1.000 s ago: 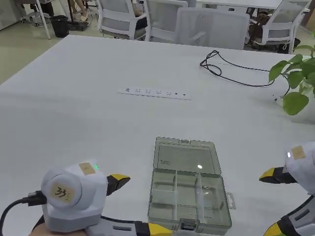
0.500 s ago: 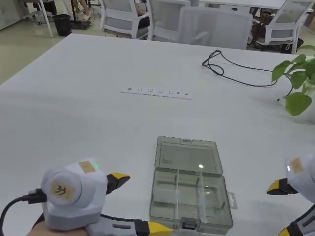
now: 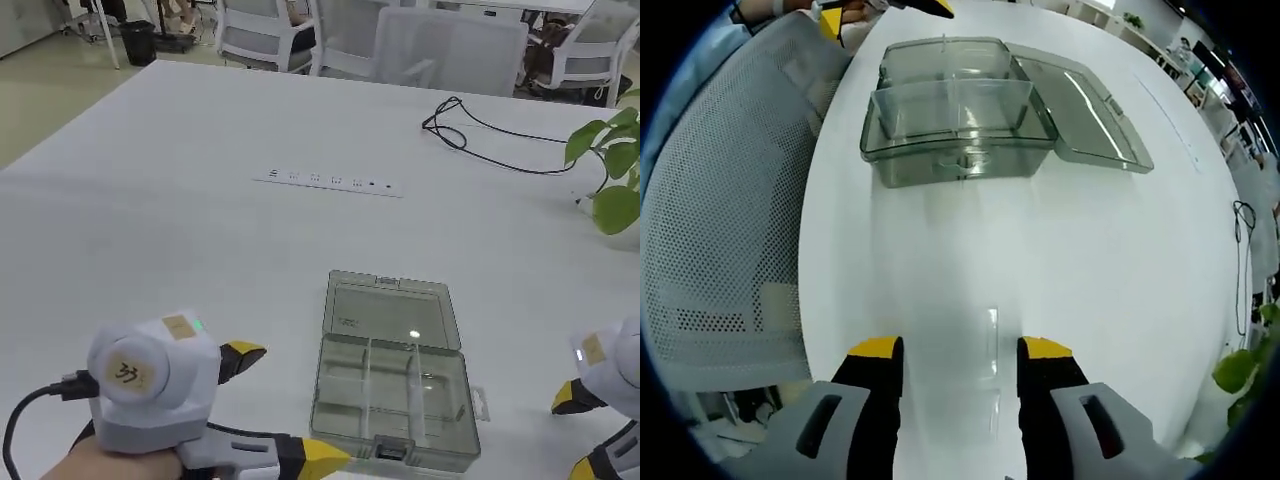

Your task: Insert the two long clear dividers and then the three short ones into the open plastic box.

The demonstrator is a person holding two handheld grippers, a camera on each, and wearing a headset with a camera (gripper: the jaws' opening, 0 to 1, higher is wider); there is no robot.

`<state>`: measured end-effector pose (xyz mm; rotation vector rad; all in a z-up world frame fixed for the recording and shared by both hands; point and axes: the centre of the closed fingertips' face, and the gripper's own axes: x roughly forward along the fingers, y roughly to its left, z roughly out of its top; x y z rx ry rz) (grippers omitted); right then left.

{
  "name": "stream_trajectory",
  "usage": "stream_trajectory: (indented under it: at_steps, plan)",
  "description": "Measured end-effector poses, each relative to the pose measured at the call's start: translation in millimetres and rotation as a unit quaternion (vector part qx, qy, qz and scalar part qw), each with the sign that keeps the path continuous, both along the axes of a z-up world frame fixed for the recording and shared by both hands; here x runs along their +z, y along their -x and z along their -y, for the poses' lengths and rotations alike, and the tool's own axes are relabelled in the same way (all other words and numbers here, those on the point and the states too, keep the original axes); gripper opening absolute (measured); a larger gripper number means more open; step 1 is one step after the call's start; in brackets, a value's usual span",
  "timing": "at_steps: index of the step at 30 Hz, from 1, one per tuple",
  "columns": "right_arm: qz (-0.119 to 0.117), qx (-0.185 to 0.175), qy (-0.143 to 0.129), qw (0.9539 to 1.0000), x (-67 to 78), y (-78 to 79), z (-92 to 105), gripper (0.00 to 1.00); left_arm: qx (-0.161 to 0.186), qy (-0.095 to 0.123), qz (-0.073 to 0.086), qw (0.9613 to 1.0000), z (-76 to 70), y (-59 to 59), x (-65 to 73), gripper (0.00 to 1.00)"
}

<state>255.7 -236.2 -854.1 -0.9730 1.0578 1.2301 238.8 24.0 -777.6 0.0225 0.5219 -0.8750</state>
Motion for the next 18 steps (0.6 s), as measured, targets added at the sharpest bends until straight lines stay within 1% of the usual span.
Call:
stream_trajectory:
  at_steps: [4, 12, 15, 18]
  plan:
    - [-0.001, 0.003, 0.003, 1.0, -1.5, 0.3, -0.2, 0.44, -0.002, -0.004, 0.0, 1.0, -2.2, 1.1, -0.3, 0.9]
    - [-0.001, 0.016, 0.011, 0.9998, -0.7, 1.9, -1.8, 0.4, 0.0, -0.006, 0.004, 1.0, -7.0, -2.9, 3.0, 0.9]
    - [0.001, 0.023, 0.012, 0.9997, -0.4, 0.2, -0.8, 0.33, 0.0, -0.007, 0.005, 1.0, -6.6, -3.1, 4.8, 0.9]
    - [0.0, 0.021, 0.008, 0.9997, -0.4, 0.1, -0.5, 0.33, -0.003, -0.008, 0.006, 0.9999, -6.4, -2.6, 5.2, 0.9]
